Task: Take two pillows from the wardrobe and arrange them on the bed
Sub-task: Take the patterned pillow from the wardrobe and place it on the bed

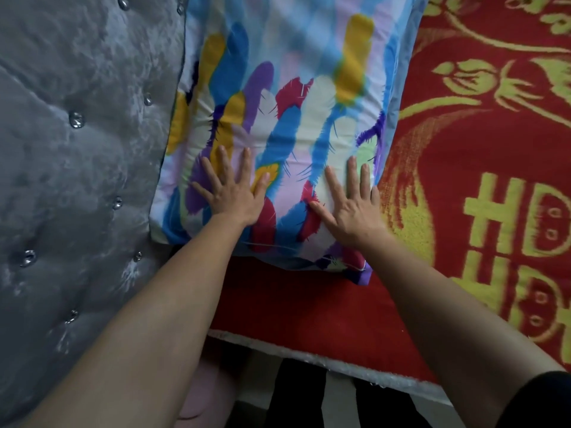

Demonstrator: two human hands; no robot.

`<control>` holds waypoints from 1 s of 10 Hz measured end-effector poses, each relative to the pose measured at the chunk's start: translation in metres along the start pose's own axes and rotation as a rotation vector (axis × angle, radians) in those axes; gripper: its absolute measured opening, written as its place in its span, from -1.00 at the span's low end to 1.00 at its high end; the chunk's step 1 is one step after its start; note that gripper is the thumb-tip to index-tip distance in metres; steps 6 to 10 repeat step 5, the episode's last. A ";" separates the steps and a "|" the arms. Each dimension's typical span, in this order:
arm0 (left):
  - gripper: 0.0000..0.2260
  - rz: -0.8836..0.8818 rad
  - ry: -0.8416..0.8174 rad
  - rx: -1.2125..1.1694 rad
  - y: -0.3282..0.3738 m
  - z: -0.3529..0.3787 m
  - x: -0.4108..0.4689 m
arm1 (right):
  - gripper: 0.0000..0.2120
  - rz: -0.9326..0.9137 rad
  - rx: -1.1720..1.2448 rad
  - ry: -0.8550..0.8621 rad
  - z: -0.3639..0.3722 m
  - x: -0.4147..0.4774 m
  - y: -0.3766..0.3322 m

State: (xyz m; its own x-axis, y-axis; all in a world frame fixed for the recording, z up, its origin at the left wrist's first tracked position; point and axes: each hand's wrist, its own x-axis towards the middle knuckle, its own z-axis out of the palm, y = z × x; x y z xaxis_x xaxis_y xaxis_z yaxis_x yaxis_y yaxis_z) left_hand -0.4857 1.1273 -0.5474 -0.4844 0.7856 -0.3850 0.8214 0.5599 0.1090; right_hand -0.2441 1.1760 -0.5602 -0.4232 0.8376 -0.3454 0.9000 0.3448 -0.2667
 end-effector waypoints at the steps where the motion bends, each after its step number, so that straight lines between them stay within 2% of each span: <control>1: -0.35 0.004 0.017 -0.013 -0.003 0.005 0.006 | -0.22 0.015 0.000 0.000 0.006 0.004 -0.005; 3: -0.37 0.033 0.031 0.023 0.001 -0.007 -0.006 | -0.22 0.012 -0.020 -0.048 -0.008 -0.001 -0.007; 4: -0.38 0.102 0.060 0.079 0.002 -0.033 -0.019 | -0.24 -0.014 -0.009 -0.050 -0.037 -0.009 -0.007; 5: -0.41 0.207 0.171 0.112 0.006 -0.070 -0.051 | -0.26 -0.038 0.037 0.080 -0.091 -0.027 -0.014; 10: -0.41 0.207 0.171 0.112 0.006 -0.070 -0.051 | -0.26 -0.038 0.037 0.080 -0.091 -0.027 -0.014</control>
